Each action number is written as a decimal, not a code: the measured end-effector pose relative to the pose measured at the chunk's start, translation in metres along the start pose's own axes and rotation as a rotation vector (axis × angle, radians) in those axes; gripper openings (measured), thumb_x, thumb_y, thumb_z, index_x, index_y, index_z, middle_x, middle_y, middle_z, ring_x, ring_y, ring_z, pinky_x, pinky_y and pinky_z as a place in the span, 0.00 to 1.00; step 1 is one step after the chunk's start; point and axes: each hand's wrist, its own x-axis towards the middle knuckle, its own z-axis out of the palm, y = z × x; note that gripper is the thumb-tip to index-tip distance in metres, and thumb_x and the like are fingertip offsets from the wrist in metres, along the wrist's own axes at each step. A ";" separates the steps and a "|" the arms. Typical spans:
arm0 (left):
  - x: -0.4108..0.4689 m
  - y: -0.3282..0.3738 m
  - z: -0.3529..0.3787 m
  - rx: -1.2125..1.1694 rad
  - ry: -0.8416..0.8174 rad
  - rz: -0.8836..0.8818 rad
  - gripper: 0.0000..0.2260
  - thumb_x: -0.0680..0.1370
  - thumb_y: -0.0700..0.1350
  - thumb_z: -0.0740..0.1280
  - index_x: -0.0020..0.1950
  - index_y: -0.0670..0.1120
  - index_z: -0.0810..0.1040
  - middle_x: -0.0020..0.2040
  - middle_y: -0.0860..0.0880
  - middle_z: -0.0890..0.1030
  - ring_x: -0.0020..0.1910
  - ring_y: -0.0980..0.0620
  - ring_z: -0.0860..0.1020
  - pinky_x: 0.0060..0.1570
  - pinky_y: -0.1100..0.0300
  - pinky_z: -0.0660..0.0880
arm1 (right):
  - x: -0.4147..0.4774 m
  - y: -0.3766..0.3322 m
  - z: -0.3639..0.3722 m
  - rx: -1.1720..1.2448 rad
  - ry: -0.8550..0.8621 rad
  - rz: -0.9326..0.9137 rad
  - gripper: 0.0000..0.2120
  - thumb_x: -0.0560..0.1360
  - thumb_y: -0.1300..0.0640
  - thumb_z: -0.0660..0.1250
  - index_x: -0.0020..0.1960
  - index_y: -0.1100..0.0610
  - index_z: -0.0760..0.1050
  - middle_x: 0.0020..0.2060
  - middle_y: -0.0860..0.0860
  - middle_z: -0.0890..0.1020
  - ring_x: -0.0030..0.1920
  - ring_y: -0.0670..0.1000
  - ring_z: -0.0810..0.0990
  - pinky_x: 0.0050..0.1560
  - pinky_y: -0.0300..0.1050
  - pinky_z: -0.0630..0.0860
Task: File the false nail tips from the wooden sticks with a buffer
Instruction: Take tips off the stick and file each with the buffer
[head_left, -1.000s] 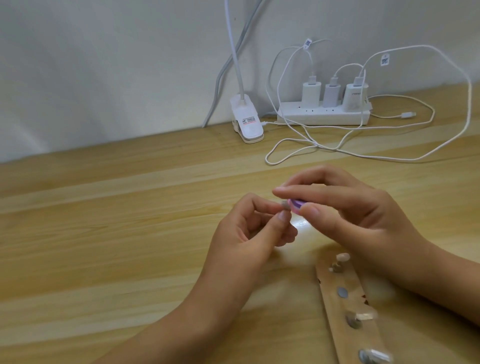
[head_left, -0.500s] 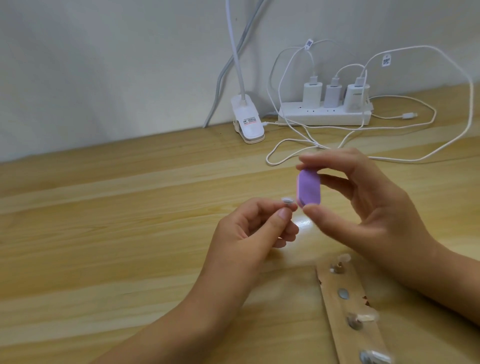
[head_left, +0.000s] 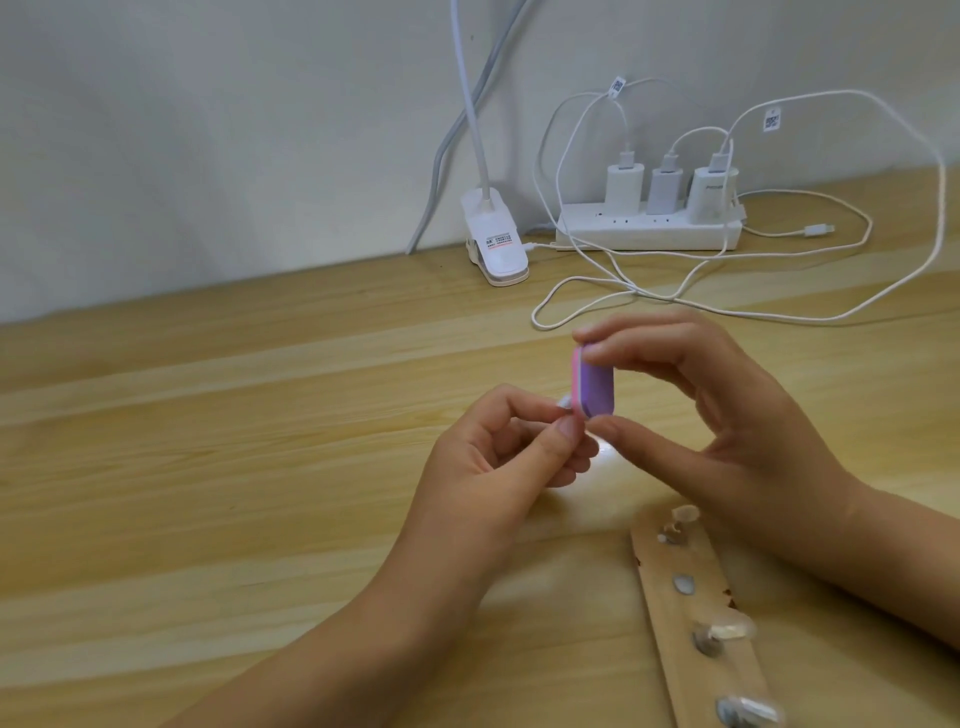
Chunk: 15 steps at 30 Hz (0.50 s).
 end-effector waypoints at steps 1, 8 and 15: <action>0.000 -0.001 0.000 -0.005 0.006 0.000 0.02 0.71 0.46 0.70 0.39 0.52 0.82 0.37 0.48 0.84 0.38 0.56 0.82 0.40 0.68 0.76 | 0.000 0.001 0.000 0.018 0.004 0.010 0.17 0.75 0.58 0.68 0.62 0.57 0.71 0.60 0.55 0.76 0.64 0.55 0.76 0.64 0.52 0.74; -0.001 -0.002 0.000 0.008 -0.010 -0.004 0.04 0.70 0.46 0.71 0.42 0.47 0.83 0.40 0.47 0.85 0.41 0.55 0.83 0.42 0.67 0.76 | -0.002 0.005 0.001 0.041 0.003 0.006 0.25 0.75 0.61 0.66 0.71 0.61 0.66 0.62 0.55 0.73 0.66 0.56 0.74 0.67 0.49 0.73; -0.001 0.001 0.000 0.071 -0.012 -0.006 0.03 0.72 0.48 0.73 0.39 0.53 0.82 0.35 0.51 0.83 0.34 0.58 0.80 0.36 0.69 0.74 | 0.000 0.004 -0.001 0.079 -0.022 -0.016 0.20 0.74 0.61 0.68 0.65 0.57 0.71 0.60 0.56 0.74 0.64 0.57 0.75 0.60 0.43 0.76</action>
